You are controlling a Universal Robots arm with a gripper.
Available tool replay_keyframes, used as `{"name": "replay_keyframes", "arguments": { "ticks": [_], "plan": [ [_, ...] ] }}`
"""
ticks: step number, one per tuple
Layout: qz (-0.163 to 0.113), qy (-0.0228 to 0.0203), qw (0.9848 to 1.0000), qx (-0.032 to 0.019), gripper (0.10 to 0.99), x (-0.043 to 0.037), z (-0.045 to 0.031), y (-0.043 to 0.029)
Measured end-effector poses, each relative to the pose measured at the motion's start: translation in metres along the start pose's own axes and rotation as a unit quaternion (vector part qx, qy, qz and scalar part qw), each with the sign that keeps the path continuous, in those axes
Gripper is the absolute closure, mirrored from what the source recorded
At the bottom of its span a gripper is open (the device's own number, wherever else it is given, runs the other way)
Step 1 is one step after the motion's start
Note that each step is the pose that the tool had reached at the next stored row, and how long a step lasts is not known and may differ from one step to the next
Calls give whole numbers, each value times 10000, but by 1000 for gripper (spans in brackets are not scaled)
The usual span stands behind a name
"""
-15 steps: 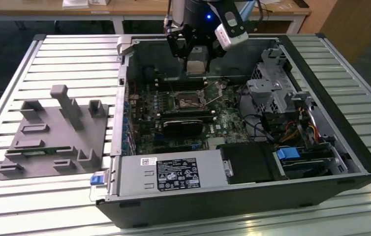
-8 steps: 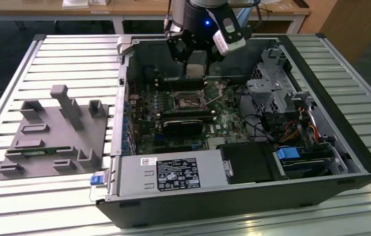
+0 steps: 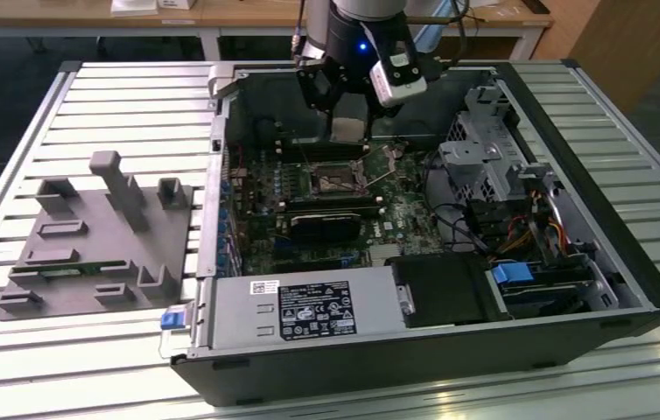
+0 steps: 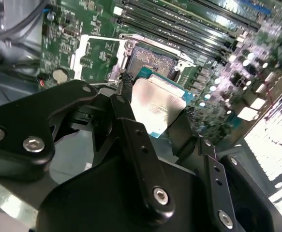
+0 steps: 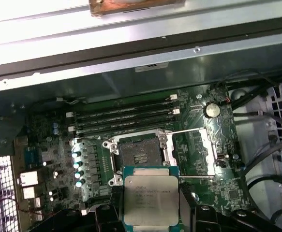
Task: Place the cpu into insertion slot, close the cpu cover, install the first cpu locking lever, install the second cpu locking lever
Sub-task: 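Place the cpu into insertion slot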
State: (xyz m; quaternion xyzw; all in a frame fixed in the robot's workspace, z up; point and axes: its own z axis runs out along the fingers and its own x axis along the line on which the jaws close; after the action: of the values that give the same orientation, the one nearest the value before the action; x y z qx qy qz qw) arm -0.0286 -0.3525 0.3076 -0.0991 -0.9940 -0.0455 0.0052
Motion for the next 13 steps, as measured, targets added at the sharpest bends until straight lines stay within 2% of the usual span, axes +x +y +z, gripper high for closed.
{"name": "replay_keyframes", "arguments": {
  "ticks": [3, 6, 9, 13],
  "plan": [
    [271, -24, 9996, -5, 545, 0, 16, -1],
    [540, -49, 9985, -10, 545, -1, 34, -3],
    [813, -73, 9967, -15, 545, -1, 50, -4],
    [1167, -105, 9931, -22, 545, -1, 65, -6]
  ]
}}
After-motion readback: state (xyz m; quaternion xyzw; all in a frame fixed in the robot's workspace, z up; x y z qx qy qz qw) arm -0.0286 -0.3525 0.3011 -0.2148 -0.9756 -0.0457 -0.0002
